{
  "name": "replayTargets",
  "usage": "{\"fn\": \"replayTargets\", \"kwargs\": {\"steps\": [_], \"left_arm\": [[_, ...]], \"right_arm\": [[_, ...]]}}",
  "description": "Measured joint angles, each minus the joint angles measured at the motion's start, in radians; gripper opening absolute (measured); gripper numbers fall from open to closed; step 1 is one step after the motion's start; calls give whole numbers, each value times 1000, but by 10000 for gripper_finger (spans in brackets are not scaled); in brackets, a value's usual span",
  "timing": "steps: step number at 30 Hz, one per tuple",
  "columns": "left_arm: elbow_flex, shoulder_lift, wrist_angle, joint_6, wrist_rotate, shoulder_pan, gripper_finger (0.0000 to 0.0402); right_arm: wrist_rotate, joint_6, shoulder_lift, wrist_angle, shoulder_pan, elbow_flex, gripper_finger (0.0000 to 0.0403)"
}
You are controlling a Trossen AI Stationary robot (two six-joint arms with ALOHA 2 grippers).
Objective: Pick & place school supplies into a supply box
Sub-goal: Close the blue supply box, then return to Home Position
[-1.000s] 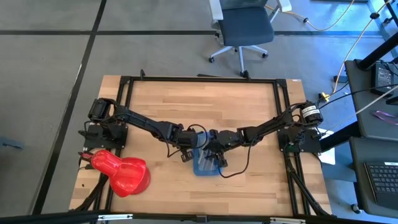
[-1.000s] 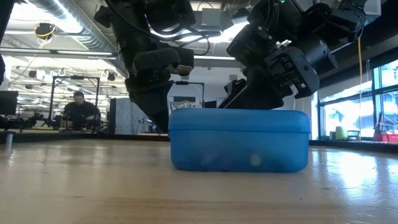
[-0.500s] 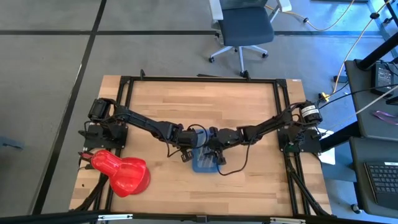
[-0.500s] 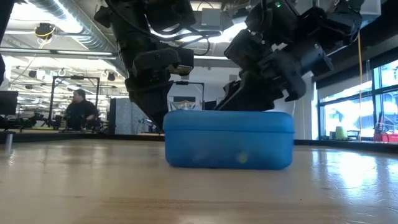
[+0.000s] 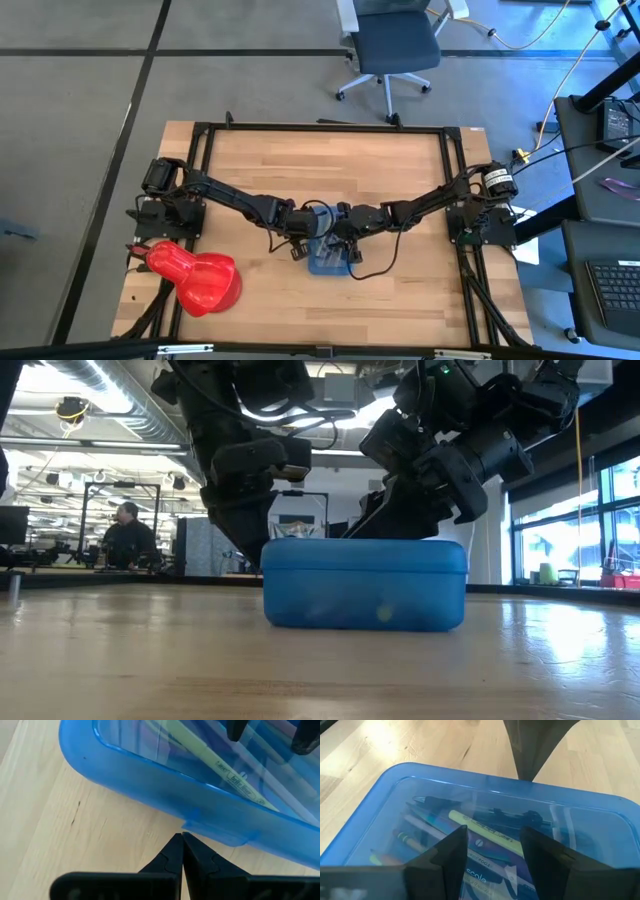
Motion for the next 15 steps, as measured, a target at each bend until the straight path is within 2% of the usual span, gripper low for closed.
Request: {"fn": "replayTargets", "kwargs": {"steps": [6,10,15], "left_arm": [[-1,-16,-16,96,1,0,6],[-1,-55,2,175,-2,2,5],[-1,-110,0,246,-79,16,4]], "right_arm": [[-1,1,-23,-15,0,-1,189],[-38,2,-96,-64,-1,-6,189],[-47,-3,-196,-61,21,-4,189]]}}
